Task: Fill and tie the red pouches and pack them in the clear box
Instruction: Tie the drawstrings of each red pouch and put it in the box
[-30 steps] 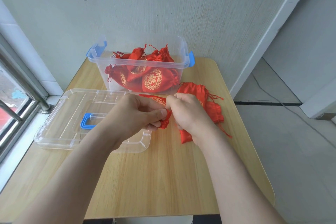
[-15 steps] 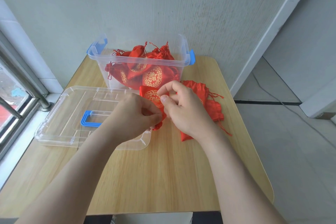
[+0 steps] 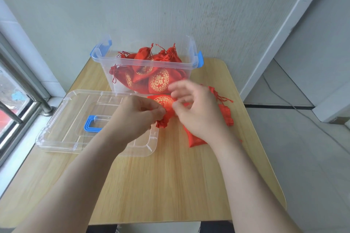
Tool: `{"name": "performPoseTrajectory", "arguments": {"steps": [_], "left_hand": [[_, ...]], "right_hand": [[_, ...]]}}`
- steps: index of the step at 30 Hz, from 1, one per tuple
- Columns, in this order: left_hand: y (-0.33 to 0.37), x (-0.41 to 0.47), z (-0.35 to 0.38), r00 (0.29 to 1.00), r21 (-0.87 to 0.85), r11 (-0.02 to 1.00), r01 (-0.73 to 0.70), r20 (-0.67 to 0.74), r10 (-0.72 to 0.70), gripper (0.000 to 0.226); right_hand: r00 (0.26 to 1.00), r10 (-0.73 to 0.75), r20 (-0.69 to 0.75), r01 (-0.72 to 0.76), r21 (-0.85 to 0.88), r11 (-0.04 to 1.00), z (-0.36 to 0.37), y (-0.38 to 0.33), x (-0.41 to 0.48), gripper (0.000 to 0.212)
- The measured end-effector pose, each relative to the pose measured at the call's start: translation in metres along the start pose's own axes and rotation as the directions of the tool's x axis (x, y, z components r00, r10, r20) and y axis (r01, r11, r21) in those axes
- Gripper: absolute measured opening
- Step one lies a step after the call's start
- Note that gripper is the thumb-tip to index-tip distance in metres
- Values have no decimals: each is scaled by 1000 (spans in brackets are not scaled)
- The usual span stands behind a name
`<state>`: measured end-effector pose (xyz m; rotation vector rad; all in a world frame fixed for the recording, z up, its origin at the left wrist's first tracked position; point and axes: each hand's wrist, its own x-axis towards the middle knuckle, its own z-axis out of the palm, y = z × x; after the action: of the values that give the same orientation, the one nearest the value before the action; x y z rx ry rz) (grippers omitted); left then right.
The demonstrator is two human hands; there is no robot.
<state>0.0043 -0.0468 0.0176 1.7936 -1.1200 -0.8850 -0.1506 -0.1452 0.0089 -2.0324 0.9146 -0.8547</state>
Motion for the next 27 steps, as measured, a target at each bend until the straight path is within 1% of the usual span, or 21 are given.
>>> {"name": "performPoseTrajectory", "arguments": {"steps": [1,3,7,10,13,18,22,27], "left_hand": [[0,0,0,1000,-12,1000,10,-16,-10,23],[-2,2,0,999,-27,999,25,-45,-26,21],[-3,3,1,998,-29,999,37,-52,-38,20],[-3,3,-1,998,-49,998,46,-31,-47,21],[-4,3,-2,998,-47,997,57,-3,-57,22],[-2,0,6,999,-39,999,2,-35,-3,15],[-4,1,9,992,42,999,-28,-123,33,16],[-1,-1,10,971,-12,1000,-26,-239,23,10]], "right_hand": [[999,-15,36,17,-65,998,2,0,-3,34],[995,-52,81,63,-139,988,7,-3,-8,26],[990,-129,57,138,-184,973,11,-3,-9,21],[977,-206,55,213,-234,949,14,0,-6,16],[969,-241,55,247,-282,927,17,3,-5,15],[962,-269,52,270,-356,895,20,8,-4,19],[957,-277,85,289,-356,889,22,8,-4,23],[957,-283,68,288,-364,886,20,7,-3,24]]}}
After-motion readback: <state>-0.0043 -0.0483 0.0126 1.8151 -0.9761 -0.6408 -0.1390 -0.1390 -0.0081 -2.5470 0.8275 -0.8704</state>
